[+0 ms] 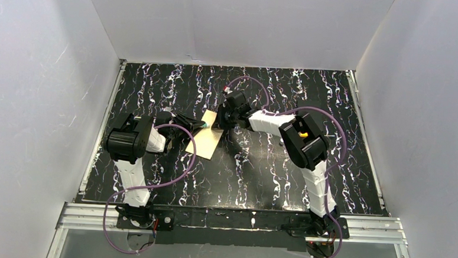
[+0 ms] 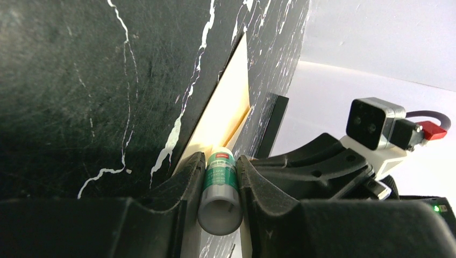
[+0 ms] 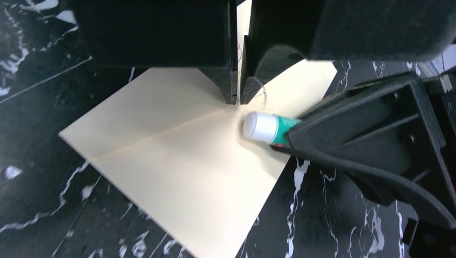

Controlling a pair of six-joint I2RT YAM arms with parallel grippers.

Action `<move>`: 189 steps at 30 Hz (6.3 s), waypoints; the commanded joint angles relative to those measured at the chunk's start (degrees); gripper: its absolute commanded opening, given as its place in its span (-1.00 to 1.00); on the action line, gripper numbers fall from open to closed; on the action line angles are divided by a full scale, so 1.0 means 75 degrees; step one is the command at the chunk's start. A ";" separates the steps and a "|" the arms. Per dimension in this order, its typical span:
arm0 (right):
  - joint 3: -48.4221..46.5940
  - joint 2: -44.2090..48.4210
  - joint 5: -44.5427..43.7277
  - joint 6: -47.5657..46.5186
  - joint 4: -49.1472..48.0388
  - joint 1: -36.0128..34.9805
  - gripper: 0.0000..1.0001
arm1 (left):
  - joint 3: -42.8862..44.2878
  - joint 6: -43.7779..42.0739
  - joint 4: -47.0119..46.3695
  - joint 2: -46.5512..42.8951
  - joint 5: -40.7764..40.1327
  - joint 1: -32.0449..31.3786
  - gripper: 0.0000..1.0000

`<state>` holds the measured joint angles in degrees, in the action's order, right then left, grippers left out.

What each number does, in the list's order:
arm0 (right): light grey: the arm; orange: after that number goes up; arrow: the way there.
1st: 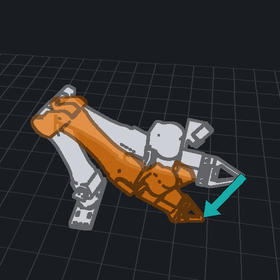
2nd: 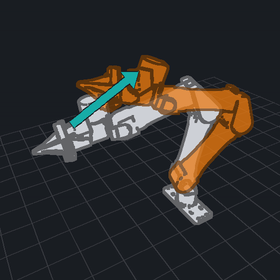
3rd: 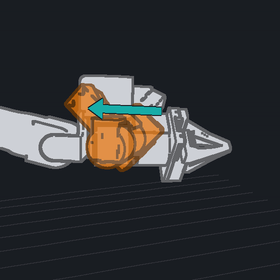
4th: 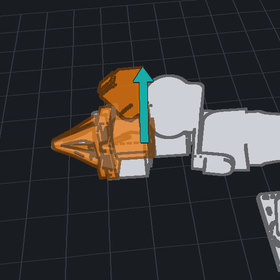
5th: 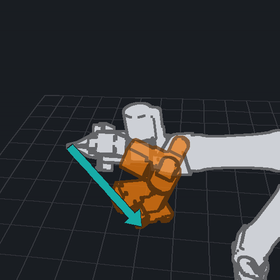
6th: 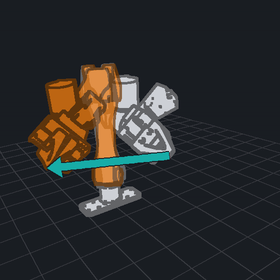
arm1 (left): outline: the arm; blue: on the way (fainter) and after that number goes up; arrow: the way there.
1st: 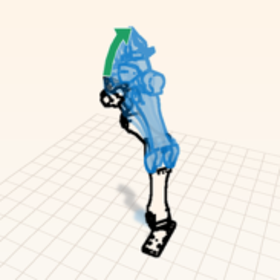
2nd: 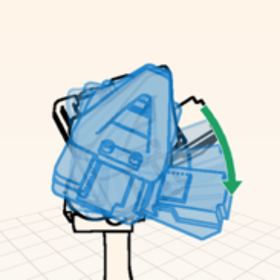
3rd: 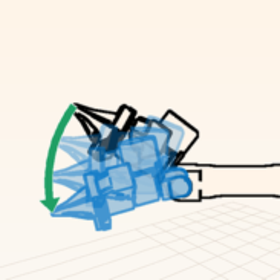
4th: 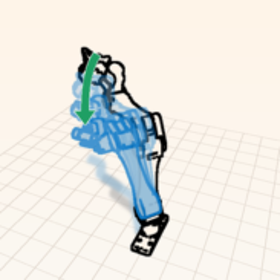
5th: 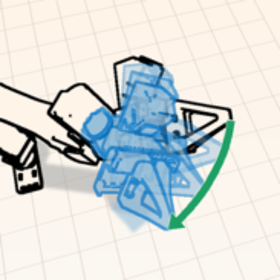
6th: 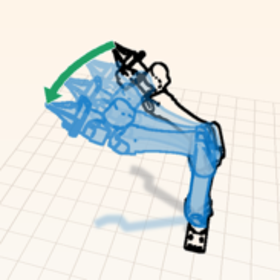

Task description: Place the letter into the envelope and seal it

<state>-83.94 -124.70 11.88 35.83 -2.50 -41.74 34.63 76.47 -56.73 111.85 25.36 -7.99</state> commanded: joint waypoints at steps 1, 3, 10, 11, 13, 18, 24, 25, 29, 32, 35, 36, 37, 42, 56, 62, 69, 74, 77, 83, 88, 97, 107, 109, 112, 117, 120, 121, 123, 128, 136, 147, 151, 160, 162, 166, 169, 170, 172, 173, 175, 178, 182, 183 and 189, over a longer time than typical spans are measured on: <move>-0.0594 -0.0342 -0.0208 0.0123 0.0163 0.0123 -0.69 | -0.0213 -0.0528 0.1611 0.0233 -0.0804 0.0081 -1.00; -0.0687 -0.0436 -0.0128 0.0185 0.0203 0.0139 -0.69 | -0.0211 -0.0510 0.1611 0.0228 -0.0841 0.0081 -1.00; 0.0245 0.0059 0.0571 -0.0335 0.0101 0.0049 -0.69 | -0.0189 -0.0389 0.1657 0.0218 -0.1008 0.0072 -1.00; 0.0403 0.0151 0.0695 -0.0473 0.0072 0.0005 -0.69 | -0.0178 -0.0378 0.1666 0.0235 -0.1020 0.0080 -1.00; 0.0631 0.0219 0.1057 -0.0695 -0.0012 -0.0088 -0.69 | -0.0157 -0.0372 0.1686 0.0249 -0.1046 0.0079 -1.00; 0.0696 0.0044 0.1292 -0.0747 0.0001 -0.0339 -0.70 | -0.0247 -0.0255 0.1716 0.0253 -0.1204 0.0075 -1.00; 0.0341 -0.0060 0.0895 -0.0491 0.0036 -0.0365 -0.70 | -0.0438 -0.0211 0.1718 0.0250 -0.1272 0.0081 -1.00; 0.0313 -0.0044 0.0824 -0.0428 -0.0043 -0.0365 -0.70 | -0.0451 -0.0211 0.1717 0.0250 -0.1281 0.0081 -1.00; 0.0324 0.0020 0.0667 -0.0019 -0.0597 -0.0374 -0.70 | -0.0452 -0.0223 0.1717 0.0255 -0.1295 0.0081 -1.00; 0.0154 -0.0044 0.0746 0.0064 -0.0767 -0.0398 -0.69 | -0.0423 -0.0234 0.1723 0.0272 -0.1296 0.0077 -1.00; -0.0068 -0.0197 0.0828 0.0109 -0.0762 -0.0438 -0.69 | -0.0405 -0.0235 0.1722 0.0303 -0.1296 0.0081 -1.00; -0.0124 -0.0262 0.0837 0.0113 -0.0722 -0.0460 -0.69 | -0.0400 -0.0235 0.1714 0.0323 -0.1287 0.0081 -1.00; -0.0163 -0.0320 0.0859 0.0117 -0.0695 -0.0485 -0.69 | -0.0389 -0.0238 0.1716 0.0340 -0.1274 0.0081 -1.00; -0.0246 -0.0585 0.0773 0.0140 -0.0478 -0.0630 -0.69 | -0.0364 -0.0246 0.1716 0.0405 -0.1238 0.0081 -1.00; -0.0499 -0.0756 0.0834 -0.0147 -0.0159 -0.1185 -0.69 | -0.0411 -0.0229 0.1716 0.0393 -0.1343 0.0081 -1.00; 0.0300 -0.0272 0.0133 0.0019 -0.0030 -0.1006 -0.70 | -0.0370 -0.0293 0.1716 0.0214 -0.1355 0.0075 -1.00; 0.0473 -0.0010 -0.0106 0.0559 -0.0417 -0.0671 -0.68 | -0.0397 -0.0314 0.1716 0.0183 -0.1343 0.0075 -1.00; 0.0130 -0.0142 0.0414 0.0537 -0.0765 -0.0697 -0.65 | -0.0431 -0.0325 0.1716 0.0206 -0.1343 0.0081 -1.00; -0.0353 -0.0457 0.0640 0.0143 -0.0303 -0.0834 -0.66 | -0.0434 -0.0317 0.1716 0.0236 -0.1352 0.0081 -1.00; -0.0299 -0.0651 0.1090 0.0045 -0.0311 -0.1141 -0.67 | -0.0511 0.0015 0.1674 0.0407 -0.1413 0.0082 -1.00; -0.0158 -0.0586 0.1377 -0.0130 -0.0441 -0.1251 -0.68 | -0.0578 0.0047 0.1588 0.0427 -0.1481 0.0081 -1.00; -0.0488 -0.0096 0.0886 -0.0150 0.0115 -0.1050 -0.68 | -0.0155 -0.0333 0.1689 -0.0091 -0.1076 0.0090 -1.00; 0.0217 0.2218 0.0553 0.0106 0.0897 -0.0043 -0.59 | 0.1044 -0.0991 0.3172 -0.1874 -0.0061 0.0116 -1.00; 0.0617 0.2773 0.0371 0.0074 0.1095 0.0207 -0.57 | 0.1252 -0.1179 0.3623 -0.2211 0.0181 0.0116 -1.00; 0.1170 0.3574 0.0211 0.0030 0.1317 0.0594 -0.48 | 0.1514 -0.1619 0.4250 -0.2726 0.0504 0.0116 -1.00; 0.1796 0.4614 0.0300 0.0091 0.1056 0.0946 -0.04 | 0.2118 -0.2276 0.4501 -0.3124 0.1935 0.0116 -1.00; 0.2079 0.5058 0.0732 0.0179 0.0118 0.0954 0.22 | 0.2534 -0.2539 0.4496 -0.3268 0.2912 0.0099 -1.00; 0.2156 0.5162 0.0888 0.0245 -0.0162 0.0957 0.29 | 0.2672 -0.2610 0.4494 -0.3348 0.3178 0.0104 -1.00; 0.2321 0.5375 0.1179 0.0417 -0.0781 0.0950 0.40 | 0.2899 -0.2713 0.4504 -0.3541 0.3586 0.0104 -1.00; 0.3078 0.5984 0.1050 0.2043 -0.2825 0.0948 0.70 | 0.3423 -0.2398 0.4501 -0.3824 0.4235 0.0093 -1.00; 0.3238 0.5836 0.0601 0.4551 -0.4877 0.0936 0.79 | 0.4518 -0.1731 0.4485 -0.4214 0.4366 0.0059 -1.00; 0.1980 0.5216 -0.0058 0.7216 -0.4918 0.0569 0.75 | 0.5194 -0.2707 0.4198 -0.4479 0.3592 -0.0154 -1.00; 0.1258 0.5010 -0.1091 0.7552 -0.3689 -0.0016 0.71 | 0.5578 -0.3851 0.4189 -0.4524 0.2617 -0.0329 -1.00; 0.0326 0.4561 -0.2692 0.8528 -0.2300 -0.0353 0.63 | 0.5851 -0.5950 0.4189 -0.4628 0.1821 -0.0747 -1.00; 0.0219 0.4564 -0.3048 0.8552 -0.2377 -0.0353 0.62 | 0.5757 -0.6420 0.4189 -0.4738 0.1743 -0.0867 -1.00; 0.0043 0.4657 -0.3501 0.8483 -0.2154 -0.0353 0.60 | 0.5622 -0.6799 0.4189 -0.4851 0.1714 -0.1032 -1.00; -0.0114 0.4648 -0.3575 0.8471 -0.1823 -0.0360 0.54 | 0.5537 -0.7080 0.4188 -0.4894 0.1630 -0.1233 -1.00; -0.0147 0.4649 -0.3595 0.8487 -0.1742 -0.0354 0.52 | 0.5515 -0.7169 0.4186 -0.4899 0.1613 -0.1279 -1.00; -0.0158 0.4665 -0.3612 0.8547 -0.1694 -0.0364 0.41 | 0.5431 -0.7459 0.4178 -0.4953 0.1496 -0.1413 -1.00; -0.0136 0.4678 -0.3627 0.8557 -0.1729 -0.0365 0.36 | 0.5392 -0.7601 0.4177 -0.4997 0.1328 -0.1490 -1.00; -0.0141 0.4703 -0.3627 0.8554 -0.1763 -0.0365 0.30 | 0.5232 -0.7799 0.4171 -0.5079 0.0897 -0.1586 -1.00; -0.0104 0.4828 -0.3603 0.8555 -0.1716 -0.0373 0.27 | 0.5086 -0.8119 0.4186 -0.5176 0.0303 -0.1695 -1.00; -0.0004 0.4954 -0.3578 0.8581 -0.1578 -0.0400 0.27 | 0.4900 -0.8498 0.4166 -0.5308 -0.0429 -0.1828 -1.00; 0.0010 0.4967 -0.3571 0.8604 -0.1552 -0.0400 0.26 | 0.4889 -0.8551 0.4161 -0.5315 -0.0429 -0.1838 -1.00; -0.0012 0.4975 -0.3521 0.8599 -0.1469 -0.0422 -0.13 | 0.4775 -0.8697 0.4166 -0.5316 -0.0429 -0.1930 -1.00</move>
<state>-82.52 -89.93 -13.34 99.59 -12.82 -44.40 70.87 13.89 -24.08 74.89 24.27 -21.80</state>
